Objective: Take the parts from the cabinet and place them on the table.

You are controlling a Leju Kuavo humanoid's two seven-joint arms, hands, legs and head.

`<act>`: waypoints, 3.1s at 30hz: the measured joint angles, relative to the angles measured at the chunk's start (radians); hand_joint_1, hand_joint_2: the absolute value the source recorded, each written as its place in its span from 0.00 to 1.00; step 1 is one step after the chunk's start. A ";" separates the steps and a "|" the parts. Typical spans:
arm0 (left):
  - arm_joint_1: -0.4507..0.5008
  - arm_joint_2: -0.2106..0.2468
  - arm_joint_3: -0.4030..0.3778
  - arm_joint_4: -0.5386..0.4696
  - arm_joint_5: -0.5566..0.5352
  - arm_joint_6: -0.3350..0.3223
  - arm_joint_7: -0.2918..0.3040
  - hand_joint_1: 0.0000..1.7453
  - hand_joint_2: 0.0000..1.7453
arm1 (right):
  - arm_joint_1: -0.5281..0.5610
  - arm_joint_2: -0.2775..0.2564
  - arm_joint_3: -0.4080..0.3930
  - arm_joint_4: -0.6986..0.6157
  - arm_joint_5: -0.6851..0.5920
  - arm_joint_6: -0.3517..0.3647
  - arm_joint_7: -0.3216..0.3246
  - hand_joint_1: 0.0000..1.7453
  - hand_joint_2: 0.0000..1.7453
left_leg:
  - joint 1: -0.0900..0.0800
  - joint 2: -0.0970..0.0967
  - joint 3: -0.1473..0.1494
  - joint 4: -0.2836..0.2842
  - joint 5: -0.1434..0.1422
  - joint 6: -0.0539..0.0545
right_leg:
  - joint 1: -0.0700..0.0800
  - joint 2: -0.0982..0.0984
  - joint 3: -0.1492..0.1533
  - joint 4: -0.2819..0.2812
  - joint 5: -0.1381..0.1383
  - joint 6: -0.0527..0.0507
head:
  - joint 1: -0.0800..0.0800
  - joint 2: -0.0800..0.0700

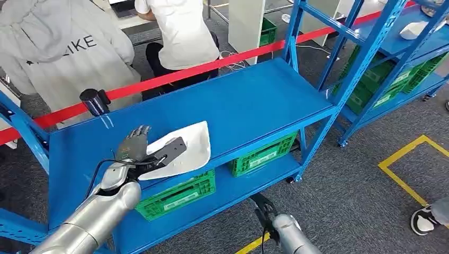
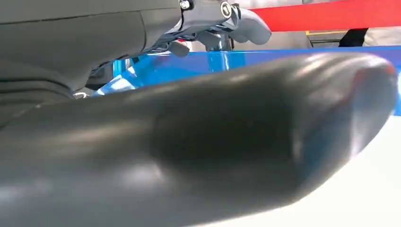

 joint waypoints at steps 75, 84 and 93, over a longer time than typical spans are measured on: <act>0.020 -0.022 0.049 -0.007 -0.021 0.010 -0.036 0.00 0.00 | 0.021 0.001 -0.001 0.002 0.010 0.006 -0.001 0.00 0.00 | 0.003 -0.003 -0.074 0.147 -0.050 -0.002 | 0.009 0.005 -0.046 0.137 -0.091 -0.043 | -0.008 0.000; 0.023 -0.024 0.055 -0.008 -0.032 0.013 -0.041 0.00 0.00 | 0.017 -0.001 -0.001 0.002 0.010 0.006 -0.001 0.00 0.00 | -0.002 0.005 -0.030 0.054 -0.022 0.006 | 0.018 -0.004 -0.122 0.294 -0.179 -0.013 | -0.002 0.000; 0.029 -0.026 0.055 -0.007 -0.038 0.009 -0.047 0.00 0.00 | 0.018 -0.008 -0.001 0.002 0.011 0.006 -0.001 0.00 0.00 | -0.013 0.003 -0.041 0.083 -0.043 -0.003 | 0.030 -0.010 -0.031 0.096 -0.069 -0.046 | -0.003 0.000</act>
